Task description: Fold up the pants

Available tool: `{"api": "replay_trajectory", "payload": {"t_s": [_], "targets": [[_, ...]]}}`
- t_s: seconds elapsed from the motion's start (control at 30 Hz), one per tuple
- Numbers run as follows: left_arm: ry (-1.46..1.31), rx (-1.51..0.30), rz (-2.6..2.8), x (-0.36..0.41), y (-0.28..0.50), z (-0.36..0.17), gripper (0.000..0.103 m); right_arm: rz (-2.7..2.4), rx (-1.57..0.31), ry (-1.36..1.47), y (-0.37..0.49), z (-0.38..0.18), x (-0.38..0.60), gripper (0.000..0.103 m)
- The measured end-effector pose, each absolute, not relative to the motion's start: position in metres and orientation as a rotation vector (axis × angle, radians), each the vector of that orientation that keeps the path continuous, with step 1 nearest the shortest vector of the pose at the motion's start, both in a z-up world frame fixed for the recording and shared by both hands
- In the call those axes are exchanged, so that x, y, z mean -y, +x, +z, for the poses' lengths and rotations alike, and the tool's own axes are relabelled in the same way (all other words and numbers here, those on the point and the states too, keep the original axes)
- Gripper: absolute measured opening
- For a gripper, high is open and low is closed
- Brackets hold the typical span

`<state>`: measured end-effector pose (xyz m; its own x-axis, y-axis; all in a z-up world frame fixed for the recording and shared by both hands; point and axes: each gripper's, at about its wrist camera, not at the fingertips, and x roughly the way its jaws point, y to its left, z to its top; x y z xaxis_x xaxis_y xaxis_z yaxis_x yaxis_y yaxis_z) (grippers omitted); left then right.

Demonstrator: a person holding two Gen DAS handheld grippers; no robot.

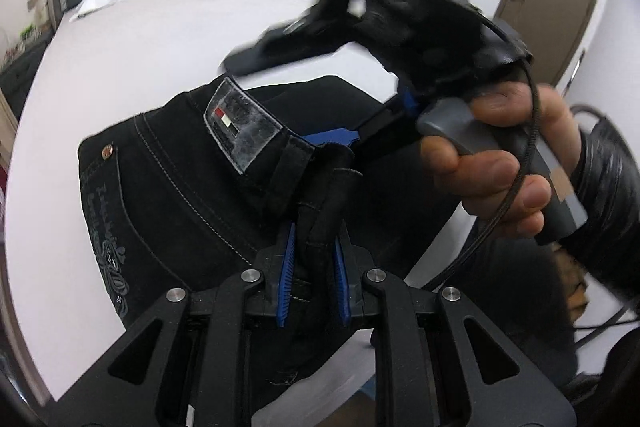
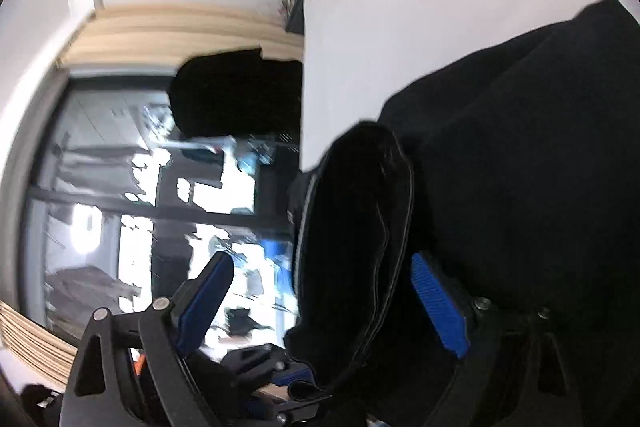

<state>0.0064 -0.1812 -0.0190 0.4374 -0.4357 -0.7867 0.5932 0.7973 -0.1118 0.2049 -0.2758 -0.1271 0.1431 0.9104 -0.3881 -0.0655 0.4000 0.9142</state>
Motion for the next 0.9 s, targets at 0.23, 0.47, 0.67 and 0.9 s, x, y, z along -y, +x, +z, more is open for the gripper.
{"api": "replay_trajectory", "payload": {"t_s": [0.23, 0.47, 0.67, 0.9], "targets": [[0.219, -0.957, -0.649, 0.195, -0.014, -0.028, 0.017, 0.821, -1.334, 0.795, 0.217, -0.141, 0.267, 0.052], [0.213, -0.989, -0.645, 0.210, -0.024, -0.029, 0.017, 0.786, -1.312, 0.732, 0.211, -0.142, 0.277, 0.017], [0.214, -0.996, -0.644, 0.208, -0.010, -0.026, 0.017, 0.758, -1.270, 0.672, 0.209, -0.131, 0.276, 0.013], [0.221, -1.002, -0.659, 0.193, 0.002, -0.028, 0.017, 0.739, -1.234, 0.662, 0.210, -0.121, 0.283, 0.012]]}}
